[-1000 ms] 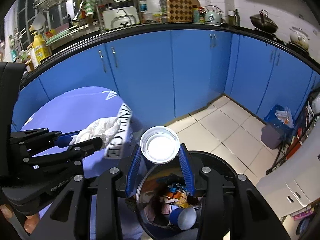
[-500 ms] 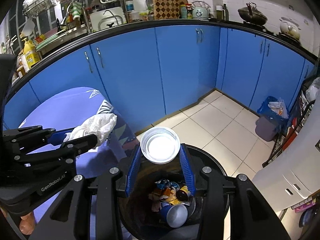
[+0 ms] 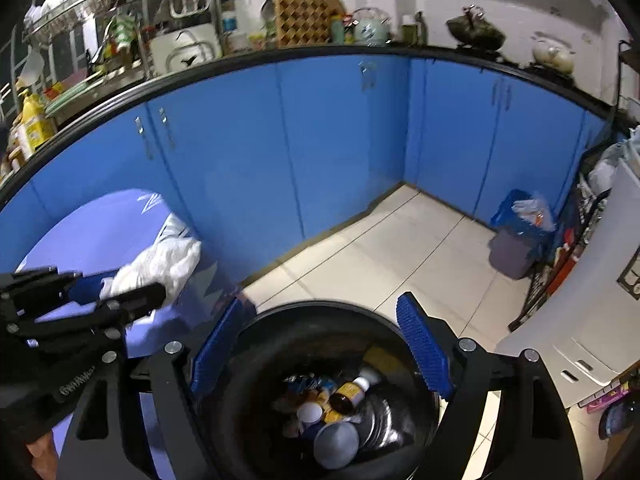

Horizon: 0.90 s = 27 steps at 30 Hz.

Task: Collect trash

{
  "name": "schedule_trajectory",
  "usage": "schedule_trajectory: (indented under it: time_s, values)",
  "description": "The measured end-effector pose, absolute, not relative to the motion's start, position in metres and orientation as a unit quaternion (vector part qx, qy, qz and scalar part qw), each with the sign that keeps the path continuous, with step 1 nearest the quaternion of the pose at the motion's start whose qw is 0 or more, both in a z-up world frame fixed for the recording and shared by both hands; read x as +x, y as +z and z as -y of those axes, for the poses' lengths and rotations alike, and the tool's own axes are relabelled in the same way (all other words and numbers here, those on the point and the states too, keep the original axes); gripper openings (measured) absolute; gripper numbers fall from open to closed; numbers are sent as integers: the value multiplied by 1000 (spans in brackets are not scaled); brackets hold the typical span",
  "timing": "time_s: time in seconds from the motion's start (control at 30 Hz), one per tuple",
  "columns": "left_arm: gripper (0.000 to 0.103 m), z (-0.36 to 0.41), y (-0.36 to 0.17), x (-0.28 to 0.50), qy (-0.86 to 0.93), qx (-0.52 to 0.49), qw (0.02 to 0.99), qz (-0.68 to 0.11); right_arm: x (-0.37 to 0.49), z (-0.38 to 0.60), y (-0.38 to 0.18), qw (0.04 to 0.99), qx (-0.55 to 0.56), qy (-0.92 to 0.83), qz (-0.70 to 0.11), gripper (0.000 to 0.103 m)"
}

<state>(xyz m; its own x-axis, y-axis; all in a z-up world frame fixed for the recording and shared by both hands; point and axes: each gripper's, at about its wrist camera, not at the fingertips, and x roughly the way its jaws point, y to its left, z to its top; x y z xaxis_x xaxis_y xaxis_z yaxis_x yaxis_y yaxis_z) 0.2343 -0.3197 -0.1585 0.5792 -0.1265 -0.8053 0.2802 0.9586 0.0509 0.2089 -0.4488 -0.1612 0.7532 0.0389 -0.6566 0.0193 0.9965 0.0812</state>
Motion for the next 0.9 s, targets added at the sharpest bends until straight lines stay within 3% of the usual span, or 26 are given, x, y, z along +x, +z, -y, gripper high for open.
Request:
schedule_trajectory:
  time_s: [0.1, 0.17, 0.23, 0.27, 0.9]
  values:
    - [41, 327, -163, 237, -117, 87, 882, -448, 210, 457, -154, 939, 43, -14, -340, 77]
    - [54, 331, -162, 236, -122, 85, 883, -444, 211, 463, -149, 942, 40, -29, -331, 77]
    - [83, 334, -159, 233, -125, 86, 889, -432, 211, 469, -145, 943, 46, -31, -327, 77]
    - [85, 335, -156, 230, -128, 85, 892, -425, 212, 470, -143, 944, 44, -33, -326, 77]
    - [87, 239, -115, 220, -73, 37, 913, -399, 215, 392, -100, 952, 7, 16, -307, 77]
